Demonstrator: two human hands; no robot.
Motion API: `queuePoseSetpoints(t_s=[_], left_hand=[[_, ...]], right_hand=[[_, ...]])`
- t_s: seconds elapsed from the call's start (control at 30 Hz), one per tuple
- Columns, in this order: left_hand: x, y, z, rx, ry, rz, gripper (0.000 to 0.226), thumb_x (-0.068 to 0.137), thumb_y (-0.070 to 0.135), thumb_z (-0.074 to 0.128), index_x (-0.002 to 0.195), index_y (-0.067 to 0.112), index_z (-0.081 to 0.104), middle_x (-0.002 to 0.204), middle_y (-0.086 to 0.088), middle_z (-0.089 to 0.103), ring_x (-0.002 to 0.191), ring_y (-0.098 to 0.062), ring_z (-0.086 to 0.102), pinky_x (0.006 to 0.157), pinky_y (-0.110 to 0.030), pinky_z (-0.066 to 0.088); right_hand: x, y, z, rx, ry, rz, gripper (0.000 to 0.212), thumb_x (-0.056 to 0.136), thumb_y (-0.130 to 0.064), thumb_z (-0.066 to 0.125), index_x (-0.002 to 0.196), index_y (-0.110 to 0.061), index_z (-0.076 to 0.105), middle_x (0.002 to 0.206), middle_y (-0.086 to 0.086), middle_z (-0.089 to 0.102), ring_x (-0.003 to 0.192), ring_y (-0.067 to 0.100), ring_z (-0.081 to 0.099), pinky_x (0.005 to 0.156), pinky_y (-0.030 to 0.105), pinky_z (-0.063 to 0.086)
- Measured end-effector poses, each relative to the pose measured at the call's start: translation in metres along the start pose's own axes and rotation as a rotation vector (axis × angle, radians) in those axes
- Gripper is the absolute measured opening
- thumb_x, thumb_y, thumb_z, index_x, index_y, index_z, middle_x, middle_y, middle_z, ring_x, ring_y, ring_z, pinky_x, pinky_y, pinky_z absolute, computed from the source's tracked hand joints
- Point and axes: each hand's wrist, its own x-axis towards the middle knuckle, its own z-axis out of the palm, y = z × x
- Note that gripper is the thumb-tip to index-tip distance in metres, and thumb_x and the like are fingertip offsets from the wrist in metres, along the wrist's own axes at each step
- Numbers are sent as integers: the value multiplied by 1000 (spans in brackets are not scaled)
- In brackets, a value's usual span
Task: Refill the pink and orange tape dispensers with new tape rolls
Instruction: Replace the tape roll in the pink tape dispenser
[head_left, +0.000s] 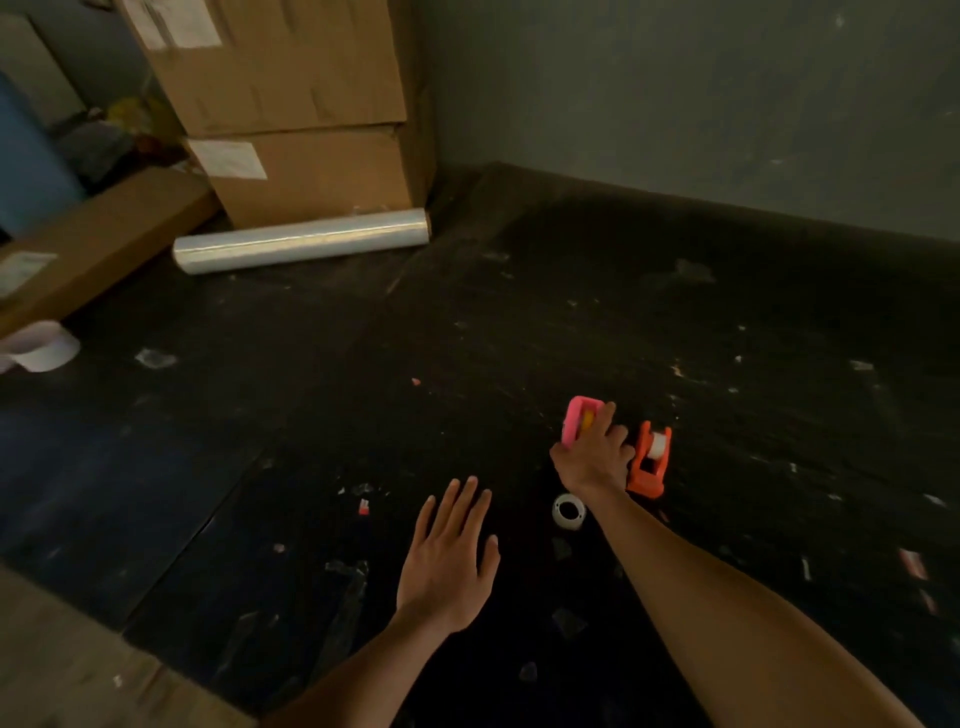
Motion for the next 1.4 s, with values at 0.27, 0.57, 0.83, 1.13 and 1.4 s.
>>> queuePoseSetpoints(t_s=[0.27, 0.57, 0.83, 1.13, 1.4], left_hand=[[0, -4, -4, -162, 21, 20, 53, 100, 42, 33, 151, 33, 27, 163, 12, 17, 150, -3, 2, 122, -33, -3], [-23, 38, -30, -1271, -139, -283, 48, 95, 32, 61, 137, 46, 43, 129, 8, 62, 110, -7, 65, 93, -32, 54], [-54, 13, -38, -1067, -451, 9, 80, 81, 31, 77, 145, 49, 33, 144, 18, 48, 131, -1, 47, 112, -39, 40], [-45, 3, -41, -674, -252, 144, 72, 69, 42, 85, 125, 63, 46, 129, 23, 57, 121, 3, 52, 109, -37, 44], [-36, 6, -44, -496, -283, 138, 73, 71, 42, 81, 111, 79, 33, 130, 22, 55, 122, 2, 47, 113, -37, 34]], right_hand=[[-23, 15, -15, 284, -187, -125, 105, 72, -32, 76, 151, -40, 7, 151, 10, 27, 131, 36, 40, 104, 55, 43], [-128, 79, -19, 142, -315, -550, 97, 77, -28, 76, 151, -37, 14, 153, -6, 28, 134, 10, 28, 110, 31, 23], [-145, 110, -24, 113, -522, -582, 90, 80, -25, 73, 140, -59, 15, 128, -31, 29, 122, 8, 34, 106, 34, 37], [-141, 111, -23, 105, -409, -735, 54, 88, -32, 69, 136, -43, 45, 130, -25, 44, 119, -7, 41, 94, 14, 38], [-148, 100, -14, 156, -167, -690, 20, 88, -34, 68, 108, -30, 68, 109, -17, 62, 104, -2, 52, 91, 22, 45]])
